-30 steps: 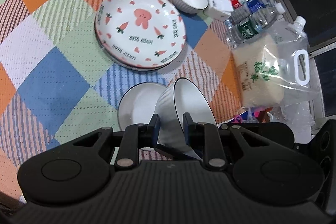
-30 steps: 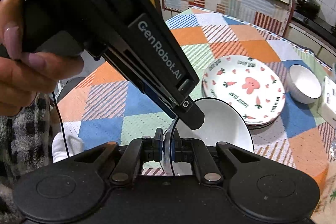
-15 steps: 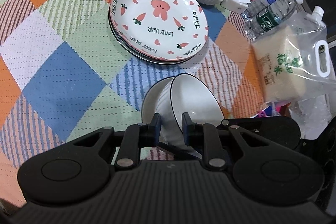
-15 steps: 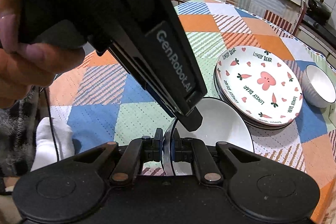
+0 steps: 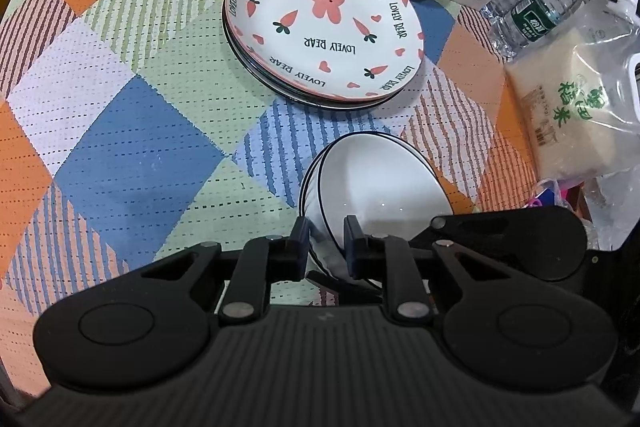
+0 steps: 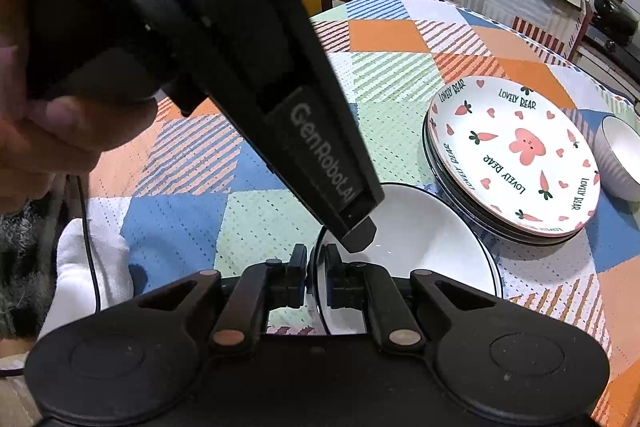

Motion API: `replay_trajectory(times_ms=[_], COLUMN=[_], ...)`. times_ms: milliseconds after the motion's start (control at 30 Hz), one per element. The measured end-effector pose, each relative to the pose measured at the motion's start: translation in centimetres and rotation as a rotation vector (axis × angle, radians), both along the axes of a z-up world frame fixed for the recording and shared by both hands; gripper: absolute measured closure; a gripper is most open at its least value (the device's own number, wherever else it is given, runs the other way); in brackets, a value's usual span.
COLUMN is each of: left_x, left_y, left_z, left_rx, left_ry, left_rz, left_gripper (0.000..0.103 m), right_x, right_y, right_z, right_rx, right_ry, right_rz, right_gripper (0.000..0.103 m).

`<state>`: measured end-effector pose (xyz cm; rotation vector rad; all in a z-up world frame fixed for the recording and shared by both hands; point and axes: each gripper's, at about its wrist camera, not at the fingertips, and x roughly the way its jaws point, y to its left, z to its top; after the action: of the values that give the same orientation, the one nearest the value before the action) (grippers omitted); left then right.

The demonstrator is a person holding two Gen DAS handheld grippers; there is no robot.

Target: Organize plates and bowls

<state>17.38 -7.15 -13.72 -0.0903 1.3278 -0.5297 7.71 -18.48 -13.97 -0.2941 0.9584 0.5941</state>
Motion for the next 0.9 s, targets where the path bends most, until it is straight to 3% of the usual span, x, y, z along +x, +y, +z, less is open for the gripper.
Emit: replay_trajectory(times_ms=[67, 200, 333, 633, 900], left_x=[-0.1, -0.1, -0.5, -1.1, -0.6], left_y=[-0.1, -0.2, -0.3, 0.4, 0.4], left_z=[0.0, -0.2, -0.2, -0.9, 0.4], left_rx=[0.007, 0.008, 0.017, -0.045, -0.036], left_ry=[-0.01, -0.021, -0.059, -0.171, -0.12], left_rz=[-0.004, -0.008, -0.046, -0.154, -0.124], left_gripper=[0.087, 0.087, 0.088, 0.088, 0.086], right_x=[-0.1, -0.6, -1.1, -3.1, -3.7], right_y=[0.1, -0.7, -2.4, -4.9, -5.8], right_z=[0.1, 1.0, 2.2, 2.5, 2.9], right_rx=[-0.017, -0.026, 0.004, 0.016, 0.013], right_ry=[0.002, -0.017, -0.011, -0.031, -0.046], right_rz=[-0.002, -0.027, -0.044, -0.092, -0.131], right_gripper=[0.086, 0.063, 0.052, 0.042, 0.042])
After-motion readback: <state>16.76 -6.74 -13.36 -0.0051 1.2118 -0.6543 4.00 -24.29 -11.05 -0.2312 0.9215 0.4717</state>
